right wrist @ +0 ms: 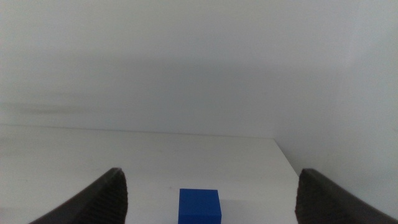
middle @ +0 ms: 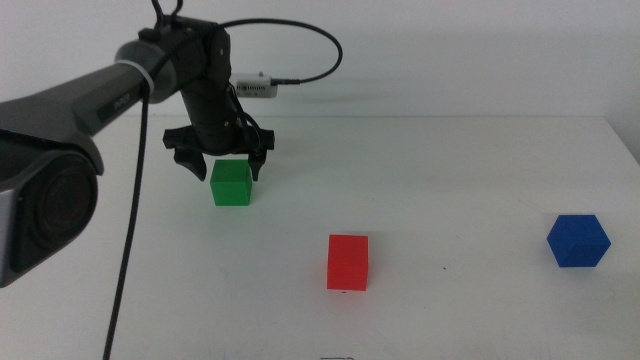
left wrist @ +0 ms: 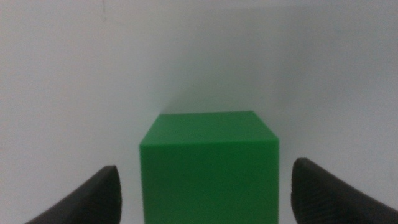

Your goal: Stack red cubes first, then green, then blue cubes in a specific spot.

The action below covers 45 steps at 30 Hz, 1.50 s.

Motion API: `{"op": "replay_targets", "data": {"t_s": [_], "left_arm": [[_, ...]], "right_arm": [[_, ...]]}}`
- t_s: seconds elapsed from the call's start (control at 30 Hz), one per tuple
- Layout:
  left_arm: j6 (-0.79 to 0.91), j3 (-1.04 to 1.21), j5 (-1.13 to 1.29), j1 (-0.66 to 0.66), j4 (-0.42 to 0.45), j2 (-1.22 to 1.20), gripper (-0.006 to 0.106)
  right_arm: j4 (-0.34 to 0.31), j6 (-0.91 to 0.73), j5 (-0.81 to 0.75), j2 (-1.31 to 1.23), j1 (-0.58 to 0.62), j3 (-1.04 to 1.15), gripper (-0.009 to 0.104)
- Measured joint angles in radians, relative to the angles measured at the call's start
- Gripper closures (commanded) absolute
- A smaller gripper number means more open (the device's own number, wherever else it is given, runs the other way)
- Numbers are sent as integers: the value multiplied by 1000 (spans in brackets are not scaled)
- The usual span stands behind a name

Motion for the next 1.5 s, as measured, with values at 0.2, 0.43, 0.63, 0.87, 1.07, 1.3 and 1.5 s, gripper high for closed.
{"op": "replay_targets", "data": {"t_s": [0.2,0.43,0.63,0.87,1.07,1.3,1.5], "left_arm": [[0,0,-13,0,-7,23,11],[0,0,-26,0,-7,24,43],[-21,-8,-19,0,-7,31,66],[-30,-9,-18,0,-7,28,77],[-30,-8,5,-13,7,-32,77],[-104,115,3,-112,96,-219,77],[-219,250,-9,-180,115,-389,77]], "right_arm": [[0,0,0,0,0,0,24],[0,0,0,0,0,0,24],[0,0,0,0,0,0,24],[0,0,0,0,0,0,24],[0,0,0,0,0,0,24],[0,0,0,0,0,0,24],[0,0,0,0,0,0,24]]}}
